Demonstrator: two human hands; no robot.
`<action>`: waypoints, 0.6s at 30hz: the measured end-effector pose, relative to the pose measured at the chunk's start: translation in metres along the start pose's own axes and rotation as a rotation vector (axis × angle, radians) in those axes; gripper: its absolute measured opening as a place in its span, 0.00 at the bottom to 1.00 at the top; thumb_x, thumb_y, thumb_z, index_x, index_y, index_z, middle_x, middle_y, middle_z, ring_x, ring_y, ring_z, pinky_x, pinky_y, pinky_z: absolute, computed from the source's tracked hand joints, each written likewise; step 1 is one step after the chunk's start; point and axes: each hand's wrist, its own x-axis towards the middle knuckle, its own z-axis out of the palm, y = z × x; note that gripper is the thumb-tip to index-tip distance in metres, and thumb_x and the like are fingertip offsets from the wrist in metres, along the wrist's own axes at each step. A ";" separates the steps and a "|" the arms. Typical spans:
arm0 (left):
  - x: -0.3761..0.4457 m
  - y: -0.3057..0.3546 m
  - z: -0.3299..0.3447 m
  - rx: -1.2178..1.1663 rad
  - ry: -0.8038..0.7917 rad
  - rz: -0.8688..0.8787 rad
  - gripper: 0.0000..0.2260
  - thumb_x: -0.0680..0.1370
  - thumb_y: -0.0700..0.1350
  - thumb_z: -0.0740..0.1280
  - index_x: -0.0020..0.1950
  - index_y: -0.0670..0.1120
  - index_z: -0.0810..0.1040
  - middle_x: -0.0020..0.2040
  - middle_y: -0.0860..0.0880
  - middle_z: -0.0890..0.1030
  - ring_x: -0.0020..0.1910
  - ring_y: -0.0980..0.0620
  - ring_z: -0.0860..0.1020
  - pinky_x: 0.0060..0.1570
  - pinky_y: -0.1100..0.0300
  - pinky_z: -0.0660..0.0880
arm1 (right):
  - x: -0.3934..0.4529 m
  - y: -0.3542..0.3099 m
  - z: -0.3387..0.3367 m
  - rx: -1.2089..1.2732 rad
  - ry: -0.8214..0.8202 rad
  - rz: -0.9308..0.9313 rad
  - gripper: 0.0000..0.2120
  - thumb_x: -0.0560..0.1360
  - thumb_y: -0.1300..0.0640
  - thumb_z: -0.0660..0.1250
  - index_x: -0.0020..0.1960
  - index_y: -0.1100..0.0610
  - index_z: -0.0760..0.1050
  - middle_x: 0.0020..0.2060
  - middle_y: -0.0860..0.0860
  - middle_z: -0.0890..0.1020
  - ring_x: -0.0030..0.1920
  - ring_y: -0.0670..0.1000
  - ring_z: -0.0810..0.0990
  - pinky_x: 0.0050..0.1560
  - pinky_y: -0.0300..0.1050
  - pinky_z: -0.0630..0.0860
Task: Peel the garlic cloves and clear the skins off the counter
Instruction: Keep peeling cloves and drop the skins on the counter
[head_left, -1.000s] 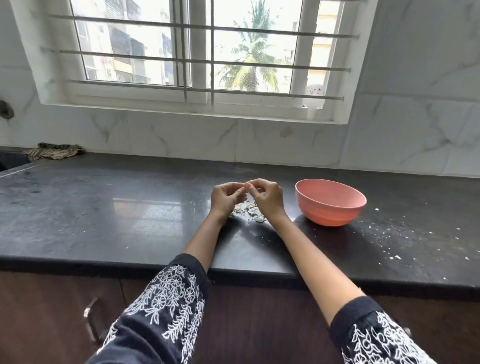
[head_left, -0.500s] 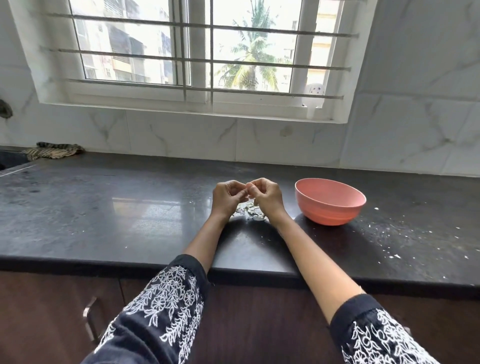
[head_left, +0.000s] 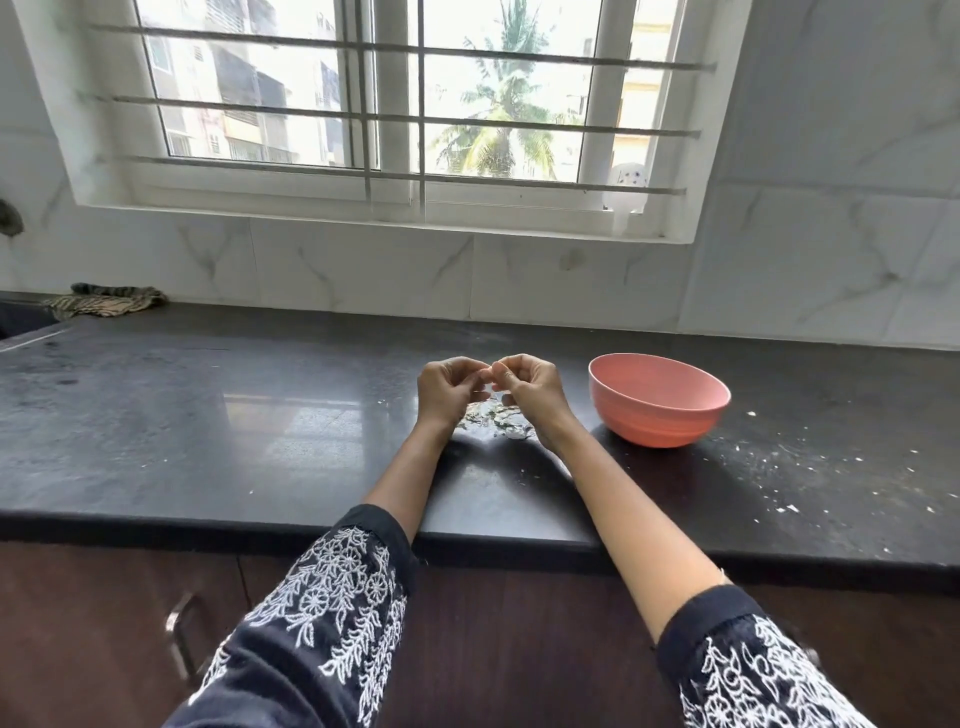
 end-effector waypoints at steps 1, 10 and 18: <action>-0.001 0.001 0.000 0.003 -0.002 0.004 0.03 0.73 0.31 0.68 0.45 0.34 0.80 0.26 0.56 0.80 0.27 0.61 0.78 0.32 0.67 0.77 | 0.000 0.000 0.000 -0.002 0.006 0.009 0.08 0.76 0.63 0.65 0.39 0.56 0.73 0.34 0.53 0.79 0.32 0.43 0.77 0.29 0.32 0.71; -0.001 0.002 0.000 -0.008 -0.025 -0.021 0.03 0.72 0.32 0.69 0.41 0.39 0.80 0.25 0.56 0.79 0.27 0.61 0.78 0.30 0.66 0.78 | 0.000 -0.001 -0.002 0.017 0.022 0.061 0.08 0.75 0.61 0.67 0.38 0.57 0.73 0.33 0.51 0.78 0.30 0.43 0.75 0.29 0.33 0.70; -0.001 0.002 0.000 -0.029 -0.022 -0.046 0.06 0.72 0.32 0.70 0.47 0.32 0.80 0.26 0.55 0.80 0.28 0.61 0.78 0.31 0.66 0.78 | -0.001 -0.003 -0.001 0.058 0.030 0.063 0.06 0.75 0.61 0.68 0.39 0.59 0.74 0.34 0.53 0.78 0.32 0.45 0.75 0.28 0.33 0.70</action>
